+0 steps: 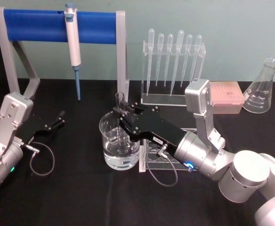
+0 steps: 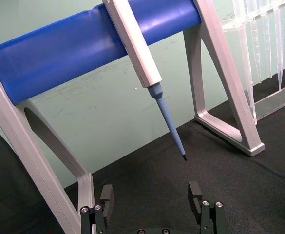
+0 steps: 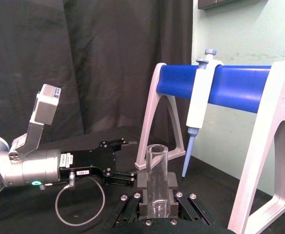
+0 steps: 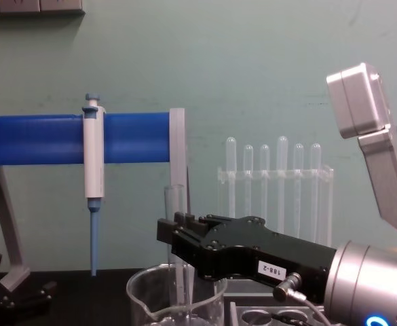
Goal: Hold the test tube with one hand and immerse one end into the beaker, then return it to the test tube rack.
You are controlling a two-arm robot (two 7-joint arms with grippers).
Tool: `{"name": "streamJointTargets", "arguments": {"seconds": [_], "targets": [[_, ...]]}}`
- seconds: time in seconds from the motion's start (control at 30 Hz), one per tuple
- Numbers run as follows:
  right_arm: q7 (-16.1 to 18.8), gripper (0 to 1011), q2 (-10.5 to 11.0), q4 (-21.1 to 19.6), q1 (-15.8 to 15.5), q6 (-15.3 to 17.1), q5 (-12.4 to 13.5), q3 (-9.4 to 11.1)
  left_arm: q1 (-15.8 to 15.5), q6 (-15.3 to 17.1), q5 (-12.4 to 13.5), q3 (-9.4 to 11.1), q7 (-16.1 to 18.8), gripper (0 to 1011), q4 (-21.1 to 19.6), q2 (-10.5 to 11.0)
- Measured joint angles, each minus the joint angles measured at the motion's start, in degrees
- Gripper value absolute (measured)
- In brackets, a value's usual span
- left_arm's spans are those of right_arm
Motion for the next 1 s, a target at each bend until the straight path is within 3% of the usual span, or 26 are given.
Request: {"name": "streamJointTargets", "arguments": {"seconds": [1.0], "targets": [[0.0,224,0.0,0.0,0.0,0.0,0.0,0.0,0.0,0.0,0.0,0.0,0.0,1000,0.0,0.0]]}}
